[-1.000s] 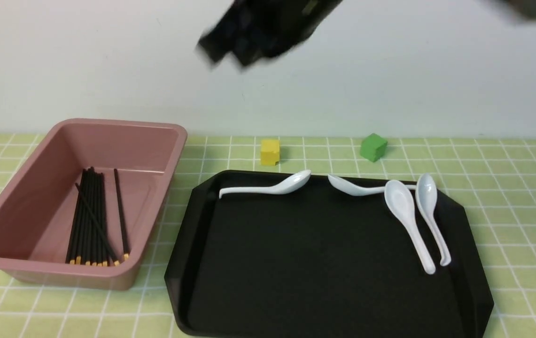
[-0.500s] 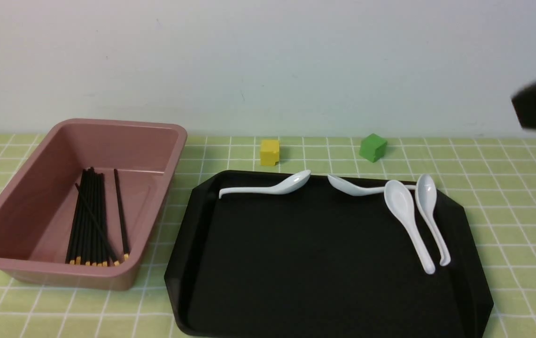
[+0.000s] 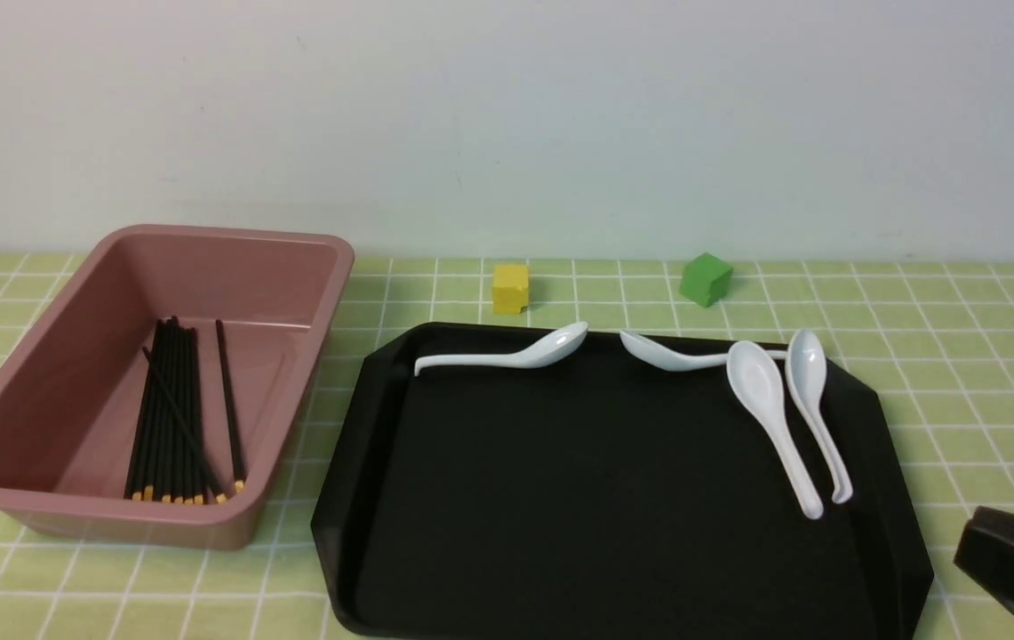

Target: On green tablecloth take chopsticks from black tray and put them in box.

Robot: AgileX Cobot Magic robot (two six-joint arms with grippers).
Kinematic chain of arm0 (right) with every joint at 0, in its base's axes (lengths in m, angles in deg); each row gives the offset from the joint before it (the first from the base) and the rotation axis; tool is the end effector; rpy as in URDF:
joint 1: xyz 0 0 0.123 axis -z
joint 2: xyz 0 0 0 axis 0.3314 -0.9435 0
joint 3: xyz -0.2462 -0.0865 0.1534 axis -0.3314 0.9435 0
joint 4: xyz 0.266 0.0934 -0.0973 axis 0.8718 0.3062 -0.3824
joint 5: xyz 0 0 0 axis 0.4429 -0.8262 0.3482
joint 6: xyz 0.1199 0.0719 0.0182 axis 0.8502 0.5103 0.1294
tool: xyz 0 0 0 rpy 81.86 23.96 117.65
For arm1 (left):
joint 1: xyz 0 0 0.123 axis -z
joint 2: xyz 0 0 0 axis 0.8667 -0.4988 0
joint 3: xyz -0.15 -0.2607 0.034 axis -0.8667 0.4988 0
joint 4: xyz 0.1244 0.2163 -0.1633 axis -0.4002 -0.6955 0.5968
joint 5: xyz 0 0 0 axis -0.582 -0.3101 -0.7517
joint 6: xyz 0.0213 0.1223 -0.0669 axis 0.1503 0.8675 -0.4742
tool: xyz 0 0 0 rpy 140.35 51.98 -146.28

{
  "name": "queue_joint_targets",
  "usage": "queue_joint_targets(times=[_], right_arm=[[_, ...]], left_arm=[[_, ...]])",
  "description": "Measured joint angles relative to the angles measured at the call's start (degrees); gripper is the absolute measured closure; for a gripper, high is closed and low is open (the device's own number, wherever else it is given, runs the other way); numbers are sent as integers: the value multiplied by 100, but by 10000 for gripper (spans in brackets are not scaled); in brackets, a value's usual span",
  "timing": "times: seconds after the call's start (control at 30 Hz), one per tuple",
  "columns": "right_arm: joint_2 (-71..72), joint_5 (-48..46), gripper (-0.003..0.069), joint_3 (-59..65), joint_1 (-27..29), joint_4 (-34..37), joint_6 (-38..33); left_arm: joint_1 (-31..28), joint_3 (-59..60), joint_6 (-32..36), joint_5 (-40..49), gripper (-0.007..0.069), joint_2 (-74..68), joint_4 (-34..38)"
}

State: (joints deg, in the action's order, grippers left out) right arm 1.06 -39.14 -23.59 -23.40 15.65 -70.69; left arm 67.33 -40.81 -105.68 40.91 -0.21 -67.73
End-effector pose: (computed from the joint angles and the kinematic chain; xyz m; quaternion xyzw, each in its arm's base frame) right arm 0.1288 0.1163 0.2886 -0.2078 0.7069 0.2918 0.6099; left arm 0.1278 -0.0179 0.1526 -0.1019 0.8031 -0.1538 0.5665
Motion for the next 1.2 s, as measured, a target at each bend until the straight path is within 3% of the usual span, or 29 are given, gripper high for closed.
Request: queue_joint_targets(times=[0.97,1.1,1.2], right_arm=[[278,-81,629,587,46,-17,0],[494,-69,624,966,486,0,0],[841,-115,619,1350,1443,109,0]], left_arm=[[0,0,0,0,386,0,0],[0,0,0,0,386,0,0],[0,0,0,0,386,0,0]])
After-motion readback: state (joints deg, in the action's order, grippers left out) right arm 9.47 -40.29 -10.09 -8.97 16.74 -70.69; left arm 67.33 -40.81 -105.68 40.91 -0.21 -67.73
